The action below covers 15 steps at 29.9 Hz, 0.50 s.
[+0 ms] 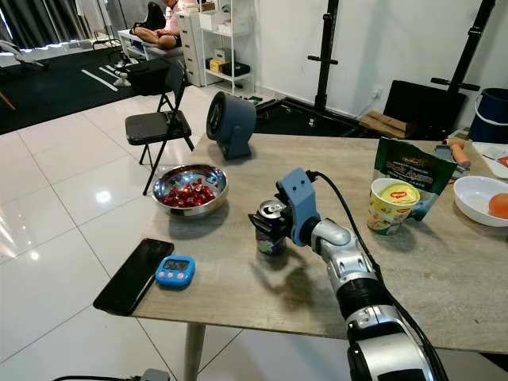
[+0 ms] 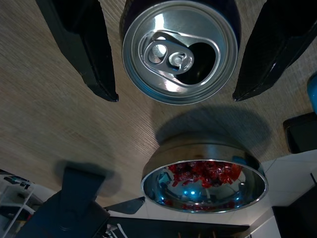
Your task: Restocking fridge
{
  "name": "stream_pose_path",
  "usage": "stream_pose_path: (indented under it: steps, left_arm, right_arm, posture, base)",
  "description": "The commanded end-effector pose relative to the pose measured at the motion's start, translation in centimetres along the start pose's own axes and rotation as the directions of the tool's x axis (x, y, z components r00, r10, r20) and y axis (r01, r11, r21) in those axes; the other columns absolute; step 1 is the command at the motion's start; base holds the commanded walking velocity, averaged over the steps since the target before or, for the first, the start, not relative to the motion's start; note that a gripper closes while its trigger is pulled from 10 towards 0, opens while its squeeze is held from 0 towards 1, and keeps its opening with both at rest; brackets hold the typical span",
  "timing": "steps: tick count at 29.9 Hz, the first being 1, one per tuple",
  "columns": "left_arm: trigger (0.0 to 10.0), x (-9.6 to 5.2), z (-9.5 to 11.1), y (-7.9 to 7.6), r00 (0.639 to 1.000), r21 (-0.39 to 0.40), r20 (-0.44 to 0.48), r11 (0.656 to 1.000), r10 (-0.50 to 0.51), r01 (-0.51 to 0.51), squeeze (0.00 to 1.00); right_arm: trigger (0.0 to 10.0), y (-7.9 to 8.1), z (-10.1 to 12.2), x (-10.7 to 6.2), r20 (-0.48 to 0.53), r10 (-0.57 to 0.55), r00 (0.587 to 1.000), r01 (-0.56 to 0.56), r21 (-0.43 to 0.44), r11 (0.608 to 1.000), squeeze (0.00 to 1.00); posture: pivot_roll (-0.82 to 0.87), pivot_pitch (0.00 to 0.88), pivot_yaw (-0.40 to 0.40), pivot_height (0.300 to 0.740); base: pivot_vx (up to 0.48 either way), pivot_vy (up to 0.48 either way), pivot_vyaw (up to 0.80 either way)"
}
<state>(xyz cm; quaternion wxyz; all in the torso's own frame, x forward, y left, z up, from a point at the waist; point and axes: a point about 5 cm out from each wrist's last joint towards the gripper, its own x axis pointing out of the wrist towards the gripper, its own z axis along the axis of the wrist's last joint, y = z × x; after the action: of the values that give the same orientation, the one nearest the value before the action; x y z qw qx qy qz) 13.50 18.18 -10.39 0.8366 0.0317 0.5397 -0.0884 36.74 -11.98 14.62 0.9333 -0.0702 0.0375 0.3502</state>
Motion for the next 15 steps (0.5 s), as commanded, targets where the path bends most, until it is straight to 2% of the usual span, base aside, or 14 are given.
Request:
stream_pose_path:
  steps: [1, 15]
  left_arm:
    - [10.0, 0.07, -0.29, -0.47, 1.000, 0.005, -0.018, 1.000, -0.013, 0.013, 0.00]
    - [10.0, 0.07, -0.30, -0.50, 1.000, 0.005, -0.017, 1.000, -0.015, 0.015, 0.00]
  right_arm:
    - [10.0, 0.11, -0.09, 0.19, -0.019, 0.005, 1.000, -0.005, 0.003, 1.000, 0.00]
    - [10.0, 0.18, -0.30, 0.29, -0.034, 0.004, 0.999, -0.003, 0.032, 0.999, 0.00]
  posture:
    - [-0.02, 0.000, 0.004, 0.740]
    - [-0.02, 0.000, 0.002, 0.740]
  base:
    - [0.000, 0.000, 0.00]
    - [0.000, 0.000, 0.00]
